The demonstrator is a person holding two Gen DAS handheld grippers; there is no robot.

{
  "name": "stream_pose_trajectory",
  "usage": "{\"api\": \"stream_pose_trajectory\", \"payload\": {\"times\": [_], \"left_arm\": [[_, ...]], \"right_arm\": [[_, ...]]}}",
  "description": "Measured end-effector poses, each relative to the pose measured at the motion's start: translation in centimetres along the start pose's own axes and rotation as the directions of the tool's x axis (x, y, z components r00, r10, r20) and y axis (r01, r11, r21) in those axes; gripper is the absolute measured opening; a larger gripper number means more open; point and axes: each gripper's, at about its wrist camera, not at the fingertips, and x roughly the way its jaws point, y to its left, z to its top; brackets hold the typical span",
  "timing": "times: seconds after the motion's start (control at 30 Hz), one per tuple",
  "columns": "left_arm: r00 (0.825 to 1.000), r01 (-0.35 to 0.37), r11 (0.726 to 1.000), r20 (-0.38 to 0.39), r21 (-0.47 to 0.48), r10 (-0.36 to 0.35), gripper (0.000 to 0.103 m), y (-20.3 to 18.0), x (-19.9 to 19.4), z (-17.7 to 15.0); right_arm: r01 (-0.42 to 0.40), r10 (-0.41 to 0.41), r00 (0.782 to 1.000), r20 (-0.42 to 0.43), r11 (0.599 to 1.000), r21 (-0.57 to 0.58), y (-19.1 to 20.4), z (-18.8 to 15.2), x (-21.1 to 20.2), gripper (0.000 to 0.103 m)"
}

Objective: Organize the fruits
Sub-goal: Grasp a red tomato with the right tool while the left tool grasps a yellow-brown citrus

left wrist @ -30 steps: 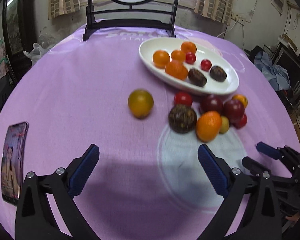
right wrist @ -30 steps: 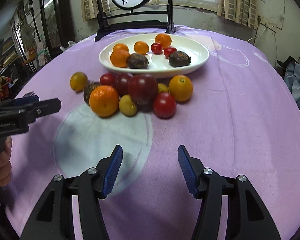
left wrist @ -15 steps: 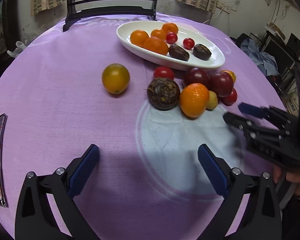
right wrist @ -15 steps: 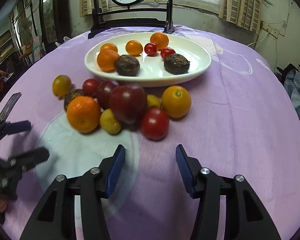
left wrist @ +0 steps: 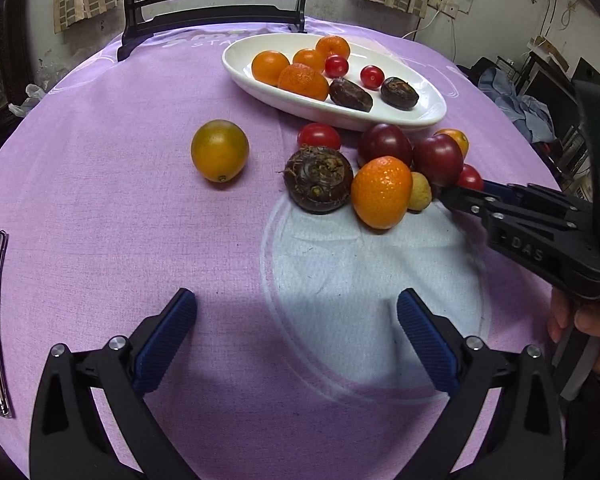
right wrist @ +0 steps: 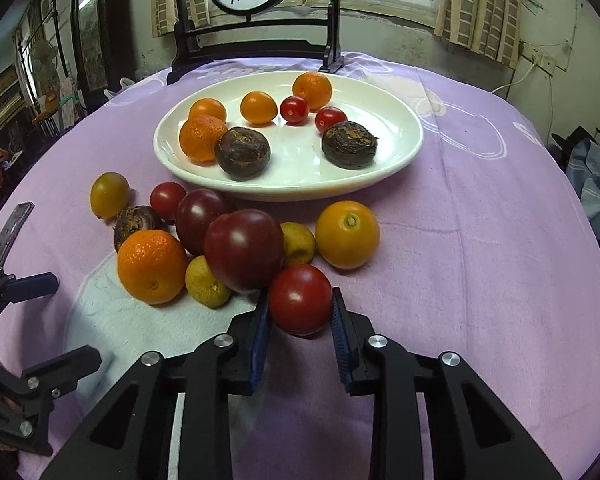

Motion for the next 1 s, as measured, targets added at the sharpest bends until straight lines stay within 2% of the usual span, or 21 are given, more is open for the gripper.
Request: {"api": "stream_pose_trajectory", "payload": {"times": [0.2,0.37,0.4,0.5,0.73,0.87,1.0], "left_arm": [[1.000,-0.009,1.000,0.019,-0.008,0.009,0.098,0.1,-0.6,0.0],[1.000,0.013,1.000,0.025,0.001,-0.013,0.098,-0.4,-1.2,0.3],[1.000,0.011,1.000,0.024,0.007,-0.011,0.097,-0.7,-1.3,0.3],[1.000,0.019,0.999,0.004,0.035,-0.019,0.081,-1.7,-1.1,0.5],[1.000,0.007,0.998,-0.015,0.064,-0.006,0.080,-3.0,-0.3,1.3],[1.000,-0.029,0.997,-0.001,0.071,0.029,0.080,-1.9,-0.5,1.8],[0.998,-0.066,0.998,0.005,0.013,0.066,0.080,0.9,-0.4,2.4]], "right_arm": [[-0.025,0.024,0.999,0.023,0.999,0.036,-0.9,-1.8,-2.0,0.029],[-0.069,0.066,0.997,0.042,0.996,0.056,-1.6,-3.0,-3.0,0.029],[-0.073,0.071,0.997,0.044,0.996,0.059,-1.7,-3.1,-3.1,0.029],[-0.091,0.087,0.995,0.056,0.994,0.062,-1.9,-3.4,-3.6,0.029],[-0.113,0.107,0.990,0.087,0.991,0.070,-2.6,-4.3,-4.7,0.029],[-0.122,0.114,0.989,0.097,0.990,0.073,-2.9,-4.5,-5.0,0.029],[-0.136,0.129,0.986,0.102,0.989,0.061,-2.7,-4.4,-5.2,0.029]]}}
